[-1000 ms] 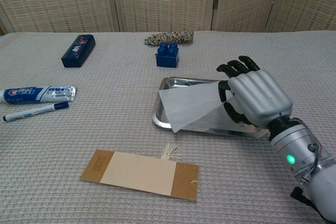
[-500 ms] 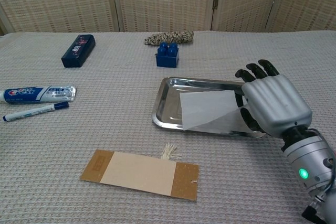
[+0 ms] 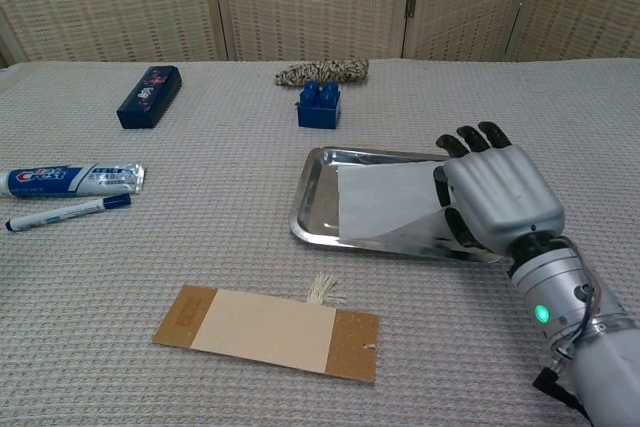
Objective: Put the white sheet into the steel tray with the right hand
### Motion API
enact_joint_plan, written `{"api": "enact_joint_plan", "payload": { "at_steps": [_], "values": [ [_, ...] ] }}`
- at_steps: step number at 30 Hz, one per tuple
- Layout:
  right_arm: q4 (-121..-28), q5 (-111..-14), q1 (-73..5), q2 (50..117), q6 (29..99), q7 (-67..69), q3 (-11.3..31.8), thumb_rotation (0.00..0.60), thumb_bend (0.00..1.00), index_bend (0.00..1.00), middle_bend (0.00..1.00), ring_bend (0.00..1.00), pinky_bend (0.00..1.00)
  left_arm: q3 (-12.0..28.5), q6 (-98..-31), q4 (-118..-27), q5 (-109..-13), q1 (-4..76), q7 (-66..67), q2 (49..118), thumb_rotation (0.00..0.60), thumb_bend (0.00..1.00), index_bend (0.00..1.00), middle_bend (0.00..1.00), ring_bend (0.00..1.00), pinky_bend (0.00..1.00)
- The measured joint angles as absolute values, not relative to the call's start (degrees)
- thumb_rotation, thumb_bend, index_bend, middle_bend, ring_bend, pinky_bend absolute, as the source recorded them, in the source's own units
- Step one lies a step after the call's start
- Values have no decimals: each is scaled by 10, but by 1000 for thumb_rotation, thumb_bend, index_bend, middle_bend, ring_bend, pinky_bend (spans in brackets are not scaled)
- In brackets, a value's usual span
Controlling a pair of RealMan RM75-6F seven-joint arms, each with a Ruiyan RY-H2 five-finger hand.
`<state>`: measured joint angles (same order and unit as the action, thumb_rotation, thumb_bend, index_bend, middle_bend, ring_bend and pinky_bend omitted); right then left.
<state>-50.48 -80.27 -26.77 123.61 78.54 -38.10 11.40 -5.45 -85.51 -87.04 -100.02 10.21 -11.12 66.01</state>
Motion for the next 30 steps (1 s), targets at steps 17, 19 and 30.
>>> {"api": "enact_joint_plan", "payload": {
  "at_steps": [17,19,30],
  "values": [
    [-675,-759,-273,1160,711,-420,117,600,538,0,0,0,0,-56,-860,-870,-1005,102,-118,658,600,527,0,0,0,0],
    [-705,-721,-279,1143,672,-446,123,600,498,0,0,0,0,-55,-856,-872,-999,102,-122,656,600,527,0,0,0,0],
    [-920,-471,-334,1031,609,-647,167,600,480,0,0,0,0,-53,-855,-873,-996,103,-125,653,600,528,0,0,0,0]
  ]
}}
